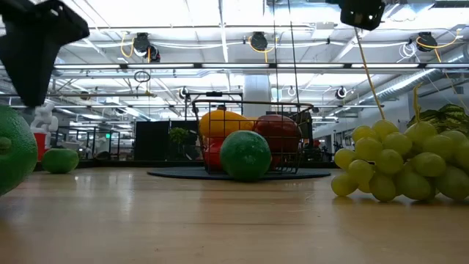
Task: Build produce basket
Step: Put the bottom green lime into the gold wire basket
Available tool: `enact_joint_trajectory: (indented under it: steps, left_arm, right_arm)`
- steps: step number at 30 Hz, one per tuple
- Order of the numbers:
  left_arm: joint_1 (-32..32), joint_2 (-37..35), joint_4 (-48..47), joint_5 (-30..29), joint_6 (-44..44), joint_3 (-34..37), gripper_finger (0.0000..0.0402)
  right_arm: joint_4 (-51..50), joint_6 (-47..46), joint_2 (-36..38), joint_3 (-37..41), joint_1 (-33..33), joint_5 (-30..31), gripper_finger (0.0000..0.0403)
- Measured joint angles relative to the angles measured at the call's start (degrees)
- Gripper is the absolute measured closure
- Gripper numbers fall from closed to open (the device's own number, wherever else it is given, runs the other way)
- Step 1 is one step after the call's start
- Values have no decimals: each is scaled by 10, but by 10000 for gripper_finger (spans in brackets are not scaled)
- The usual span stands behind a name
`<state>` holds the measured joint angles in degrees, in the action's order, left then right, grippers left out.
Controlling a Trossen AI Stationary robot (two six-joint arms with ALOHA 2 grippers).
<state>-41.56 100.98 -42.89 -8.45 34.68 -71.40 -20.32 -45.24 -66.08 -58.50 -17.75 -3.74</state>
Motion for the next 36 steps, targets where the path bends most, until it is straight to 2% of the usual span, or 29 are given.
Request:
enact_joint_trajectory:
  steps: [6, 13, 16, 20, 26, 36]
  left_arm:
    - [4, 37, 5, 2, 0, 0, 2]
    - [31, 80, 10, 55, 3, 0, 4]
    - [40, 86, 10, 59, 3, 0, 20]
    - [54, 84, 10, 60, 5, 0, 62]
    - [76, 56, 11, 69, 50, 0, 110]
    - [133, -53, 18, 63, 208, -3, 79]
  right_arm:
    - [0, 4, 0, 0, -20, -9, 119]
    - [0, 18, 0, 0, -48, -10, 119]
    - [1, 15, 1, 0, -61, -10, 119]
    - [1, 23, 1, 0, -72, -10, 119]
    - [0, 29, 2, 0, -75, -11, 119]
    - [-25, 59, 13, 0, -67, -6, 119]
